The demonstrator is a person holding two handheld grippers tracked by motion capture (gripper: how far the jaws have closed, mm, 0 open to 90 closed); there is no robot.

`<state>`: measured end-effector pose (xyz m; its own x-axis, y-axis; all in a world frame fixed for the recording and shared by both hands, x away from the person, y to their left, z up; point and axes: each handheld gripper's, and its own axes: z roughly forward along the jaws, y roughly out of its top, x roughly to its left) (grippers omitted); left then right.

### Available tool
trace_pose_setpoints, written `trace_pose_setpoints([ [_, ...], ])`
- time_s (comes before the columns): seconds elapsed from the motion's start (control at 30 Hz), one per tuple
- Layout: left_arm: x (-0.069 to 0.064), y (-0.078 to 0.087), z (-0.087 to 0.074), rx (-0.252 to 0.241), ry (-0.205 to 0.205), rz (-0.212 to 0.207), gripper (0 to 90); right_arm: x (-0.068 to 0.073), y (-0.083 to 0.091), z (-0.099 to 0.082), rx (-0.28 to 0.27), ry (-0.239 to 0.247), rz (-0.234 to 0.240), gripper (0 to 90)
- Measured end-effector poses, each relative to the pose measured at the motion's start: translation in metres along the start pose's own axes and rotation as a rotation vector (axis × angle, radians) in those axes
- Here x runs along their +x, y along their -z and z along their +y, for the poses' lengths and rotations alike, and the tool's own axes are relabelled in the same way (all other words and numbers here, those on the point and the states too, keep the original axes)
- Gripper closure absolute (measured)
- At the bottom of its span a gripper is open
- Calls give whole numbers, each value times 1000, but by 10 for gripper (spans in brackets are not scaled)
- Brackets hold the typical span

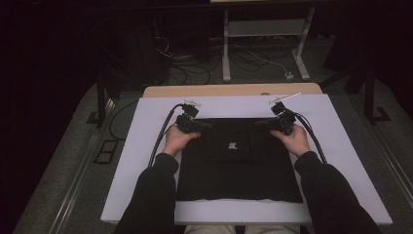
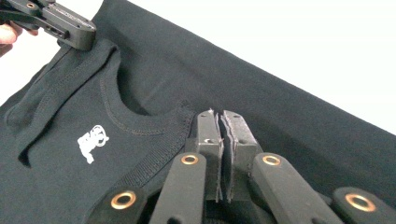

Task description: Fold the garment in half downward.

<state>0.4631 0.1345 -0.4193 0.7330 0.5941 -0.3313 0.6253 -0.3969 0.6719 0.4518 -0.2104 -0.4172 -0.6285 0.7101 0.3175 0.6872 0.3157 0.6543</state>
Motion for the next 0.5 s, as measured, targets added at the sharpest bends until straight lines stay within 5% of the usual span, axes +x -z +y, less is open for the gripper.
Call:
trace_pose_setpoints([
  [0.5, -23, 28, 6, -69, -47, -21, 880, 19, 35, 2, -36, 15, 54, 851],
])
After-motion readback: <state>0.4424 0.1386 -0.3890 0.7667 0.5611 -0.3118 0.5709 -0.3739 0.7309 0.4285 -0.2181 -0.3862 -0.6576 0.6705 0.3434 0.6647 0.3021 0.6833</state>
